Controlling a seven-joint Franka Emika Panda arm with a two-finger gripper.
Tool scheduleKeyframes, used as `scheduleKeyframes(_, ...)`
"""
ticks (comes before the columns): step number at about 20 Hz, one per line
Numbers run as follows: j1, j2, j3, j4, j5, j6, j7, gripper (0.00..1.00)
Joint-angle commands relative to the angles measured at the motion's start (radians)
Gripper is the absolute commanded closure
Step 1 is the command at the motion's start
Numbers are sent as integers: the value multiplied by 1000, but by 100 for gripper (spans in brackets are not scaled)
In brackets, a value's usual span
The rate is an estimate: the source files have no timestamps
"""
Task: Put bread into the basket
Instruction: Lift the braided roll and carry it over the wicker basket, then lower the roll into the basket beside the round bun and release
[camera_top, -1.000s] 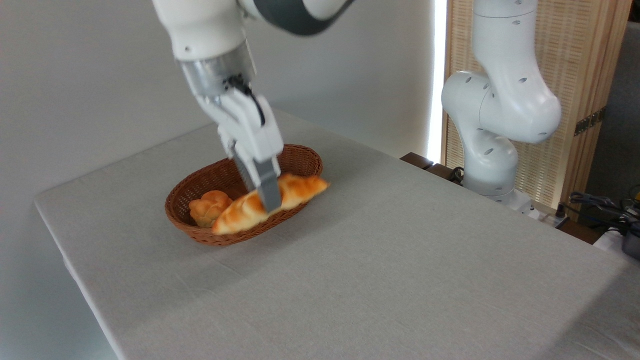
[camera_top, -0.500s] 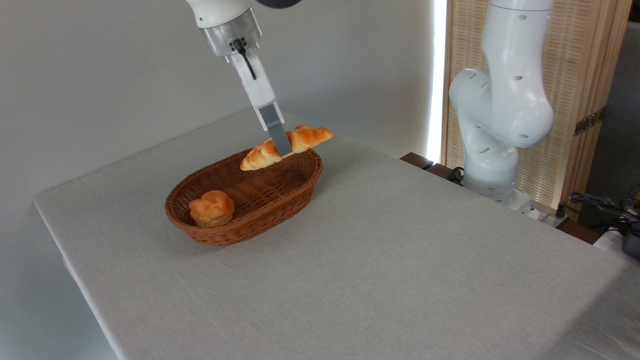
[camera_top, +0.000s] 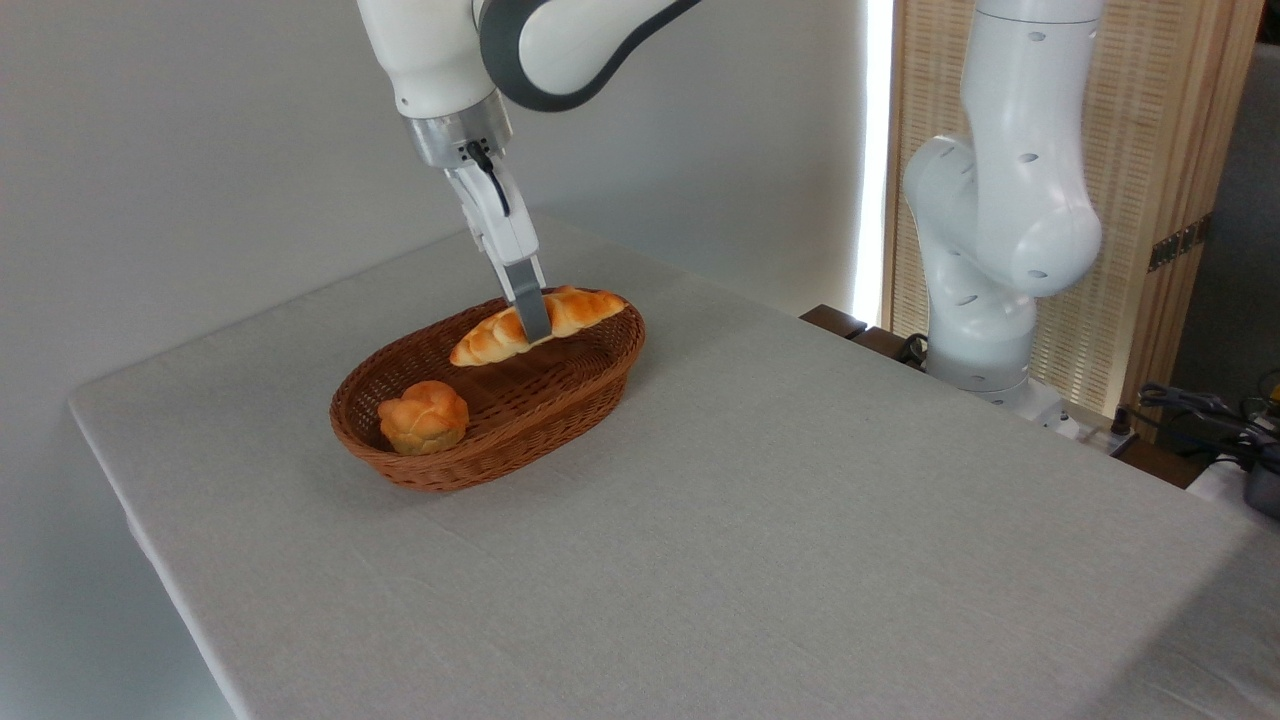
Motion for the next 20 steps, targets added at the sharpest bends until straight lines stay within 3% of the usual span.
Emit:
scheduleKeyframes(1,-14,7,3,-9,-38,41,-52,0)
scheduleKeyframes(20,-6,41,15,49,-30,7,-82,0)
